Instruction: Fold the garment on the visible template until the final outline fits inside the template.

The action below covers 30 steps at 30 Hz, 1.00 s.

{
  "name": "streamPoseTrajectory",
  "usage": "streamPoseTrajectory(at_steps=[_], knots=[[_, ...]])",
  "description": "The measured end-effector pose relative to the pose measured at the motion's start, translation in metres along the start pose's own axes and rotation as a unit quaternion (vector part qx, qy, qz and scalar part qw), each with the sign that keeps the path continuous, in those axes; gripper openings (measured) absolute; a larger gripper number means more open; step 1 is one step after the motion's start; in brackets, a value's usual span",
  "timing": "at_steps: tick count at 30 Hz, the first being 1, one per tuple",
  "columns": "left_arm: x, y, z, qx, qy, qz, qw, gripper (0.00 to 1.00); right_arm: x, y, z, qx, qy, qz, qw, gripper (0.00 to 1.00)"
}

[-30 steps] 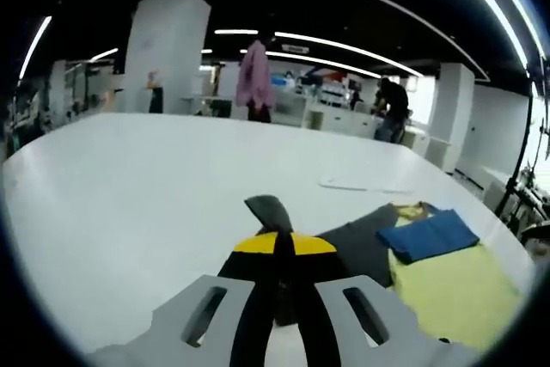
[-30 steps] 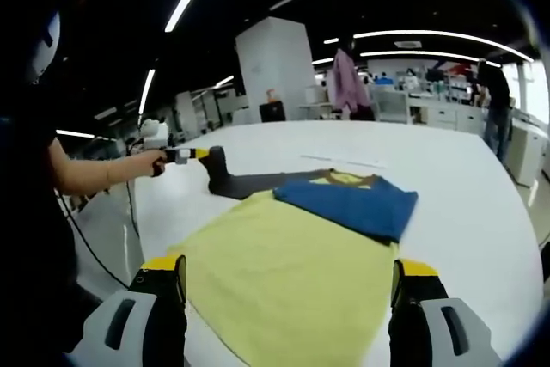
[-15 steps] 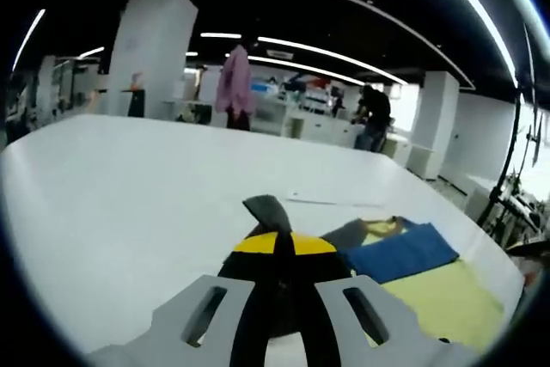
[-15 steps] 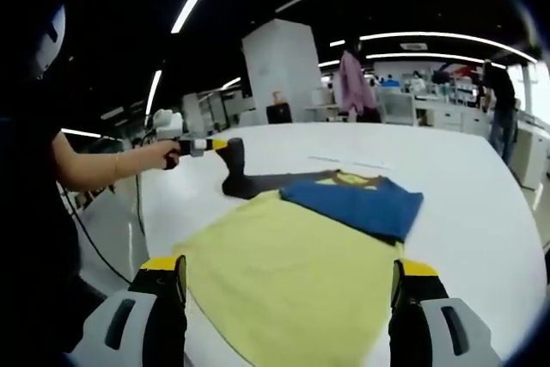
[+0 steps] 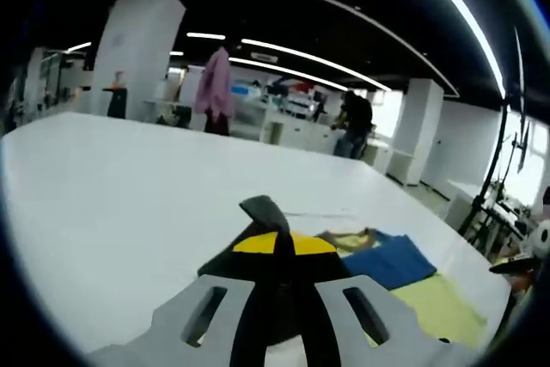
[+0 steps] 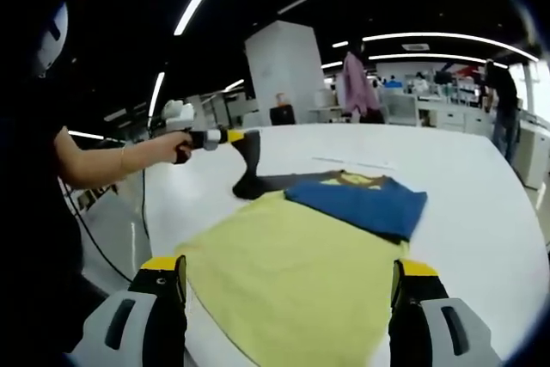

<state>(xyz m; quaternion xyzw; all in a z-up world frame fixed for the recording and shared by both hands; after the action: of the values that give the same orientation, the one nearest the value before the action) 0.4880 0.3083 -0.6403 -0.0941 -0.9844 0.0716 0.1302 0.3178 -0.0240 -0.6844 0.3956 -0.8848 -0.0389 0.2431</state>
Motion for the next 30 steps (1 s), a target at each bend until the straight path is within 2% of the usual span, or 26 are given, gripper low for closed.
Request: streamPoseTrajectory(at_steps=[6,19,22,26,30], knots=[[-0.009,-0.019,-0.003,-0.006,0.002,0.024,0.9997,0.01,0.001,0.0,0.002,-0.001,0.003,0.001,1.0,0.99],[-0.035,-0.075,-0.015,-0.001,0.0,0.08,0.9968,0.01,0.005,-0.003,0.009,-0.01,0.009,0.005,0.9999,0.98],[-0.04,-0.088,-0.017,-0.011,-0.002,0.092,0.9957,0.01,0.007,-0.005,0.01,-0.013,0.009,0.007,0.9999,0.98],[-0.046,-0.103,-0.017,-0.011,-0.001,0.104,0.9945,0.01,0.008,-0.006,0.012,-0.013,0.011,0.008,0.9998,0.98],[-0.053,-0.119,-0.011,-0.022,0.009,0.122,0.9923,0.01,0.009,-0.008,0.012,-0.014,0.012,0.009,0.9998,0.98]])
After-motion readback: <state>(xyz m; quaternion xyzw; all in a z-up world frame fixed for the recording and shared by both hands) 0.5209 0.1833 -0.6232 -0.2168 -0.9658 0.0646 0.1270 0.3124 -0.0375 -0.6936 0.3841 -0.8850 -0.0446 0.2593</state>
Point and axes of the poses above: the point that each gripper's makers call its tool centre point, and the gripper's own axes: x roughly backward along the fingers, y roughly to its left, z roughly out of its underside, the point moved 1 cm from there along x, roughly backward along the fingers, and after that the axes turned 4 degrees about -x, right-handed, at the moved point
